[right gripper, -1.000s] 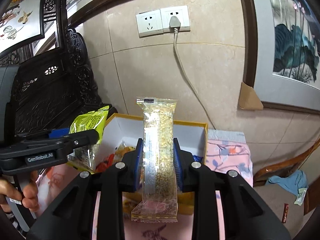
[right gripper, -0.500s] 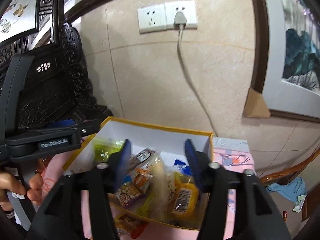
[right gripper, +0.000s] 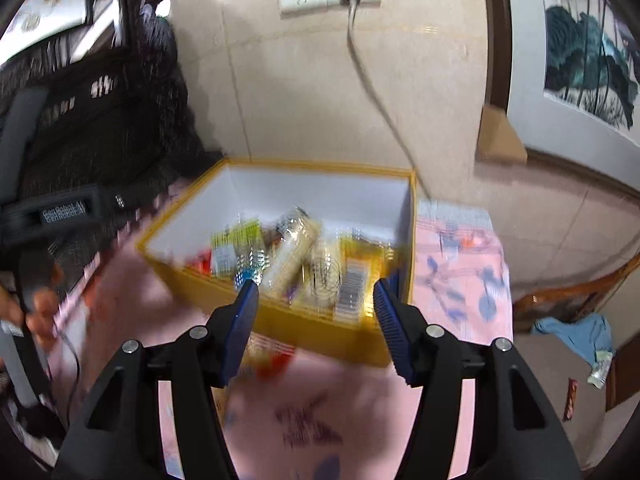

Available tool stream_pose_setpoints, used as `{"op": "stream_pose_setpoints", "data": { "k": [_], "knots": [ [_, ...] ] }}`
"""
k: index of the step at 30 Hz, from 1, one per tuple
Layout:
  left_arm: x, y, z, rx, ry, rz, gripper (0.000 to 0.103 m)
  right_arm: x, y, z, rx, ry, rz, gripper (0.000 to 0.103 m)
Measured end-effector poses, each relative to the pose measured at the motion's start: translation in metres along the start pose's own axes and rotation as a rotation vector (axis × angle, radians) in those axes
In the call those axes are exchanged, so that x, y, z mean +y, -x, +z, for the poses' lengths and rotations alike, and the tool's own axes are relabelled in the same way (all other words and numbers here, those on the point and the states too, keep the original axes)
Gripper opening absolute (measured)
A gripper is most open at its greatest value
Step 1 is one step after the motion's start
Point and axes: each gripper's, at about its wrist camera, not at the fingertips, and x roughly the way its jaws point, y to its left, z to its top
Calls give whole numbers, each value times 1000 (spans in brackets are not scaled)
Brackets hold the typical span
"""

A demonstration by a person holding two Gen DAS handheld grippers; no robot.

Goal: Organize snacks
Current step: 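Carry both snacks over the yellow box and open both tools to drop them, then grasp the small colorful snack packet with the right tool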

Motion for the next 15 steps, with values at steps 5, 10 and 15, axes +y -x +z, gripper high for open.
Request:
{"op": "stream_pose_setpoints", "data": {
  "k": [5,10,15],
  "knots": [
    [17,3,-58,100,-4,10,99,21,-6,-45,73,114,39,60],
    [27,11,-105,177,-32,41,99,40,-15,-73,134,163,84,60],
    [30,18,-128,202,-40,46,99,56,-31,-76,102,159,129,60]
  ]
}}
